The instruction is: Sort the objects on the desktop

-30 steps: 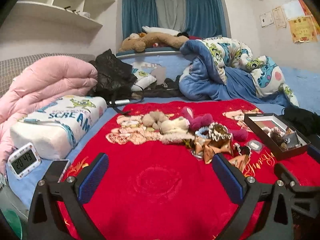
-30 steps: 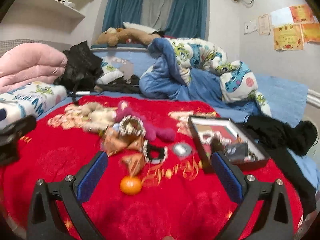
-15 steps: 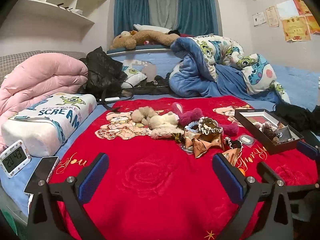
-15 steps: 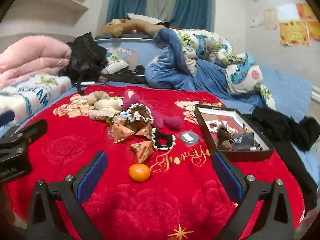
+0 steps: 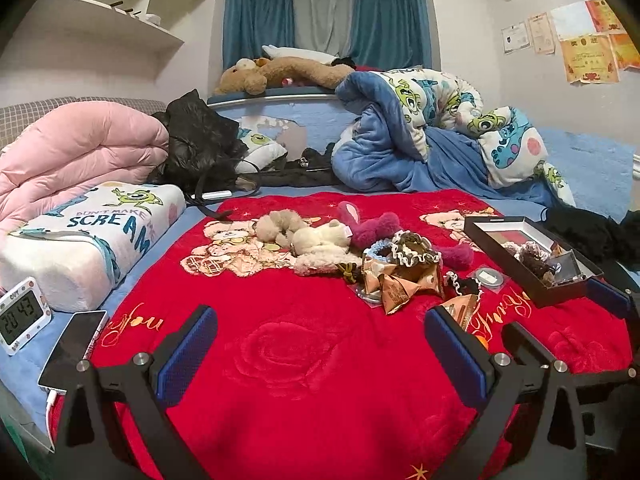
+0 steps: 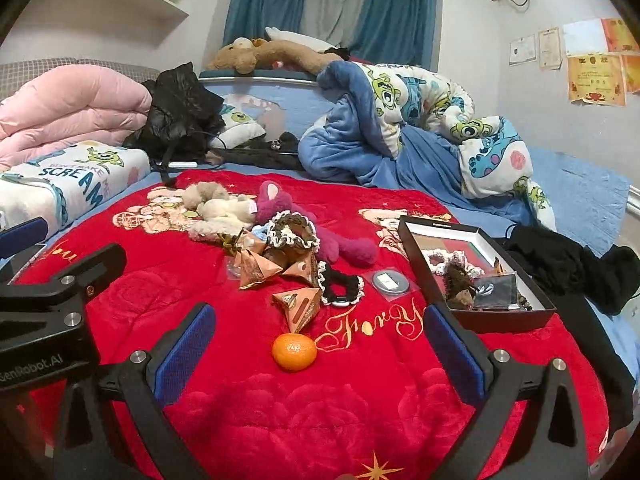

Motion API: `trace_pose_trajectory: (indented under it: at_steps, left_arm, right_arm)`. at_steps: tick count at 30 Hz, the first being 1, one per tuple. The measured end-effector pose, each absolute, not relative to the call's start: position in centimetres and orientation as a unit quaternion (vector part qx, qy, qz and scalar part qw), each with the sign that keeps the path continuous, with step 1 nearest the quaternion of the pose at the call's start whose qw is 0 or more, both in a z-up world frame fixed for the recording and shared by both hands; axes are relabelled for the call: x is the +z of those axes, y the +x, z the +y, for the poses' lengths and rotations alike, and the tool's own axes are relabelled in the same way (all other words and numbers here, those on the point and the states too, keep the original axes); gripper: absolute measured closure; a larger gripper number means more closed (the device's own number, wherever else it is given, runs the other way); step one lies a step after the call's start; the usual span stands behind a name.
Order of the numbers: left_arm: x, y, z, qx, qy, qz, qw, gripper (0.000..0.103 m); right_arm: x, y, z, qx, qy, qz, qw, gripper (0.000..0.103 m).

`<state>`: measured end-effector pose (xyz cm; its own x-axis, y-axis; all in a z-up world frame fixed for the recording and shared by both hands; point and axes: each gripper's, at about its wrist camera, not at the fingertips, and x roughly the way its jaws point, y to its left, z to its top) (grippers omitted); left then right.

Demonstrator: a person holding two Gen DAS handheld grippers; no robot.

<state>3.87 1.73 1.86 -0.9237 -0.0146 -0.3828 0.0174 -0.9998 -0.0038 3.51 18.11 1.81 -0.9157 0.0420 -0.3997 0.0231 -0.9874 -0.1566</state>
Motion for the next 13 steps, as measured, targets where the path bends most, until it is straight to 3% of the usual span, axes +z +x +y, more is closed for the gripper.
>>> trace_pose_trajectory:
  at_steps: [13]
  left_arm:
    - [1.36, 3.28, 1.48, -0.98, 0.198, 0.013, -0.01, 0.0]
  right_arm:
    - [1.65, 3.1, 17.56, 0.975, -0.206, -0.085, 0.001, 0.0]
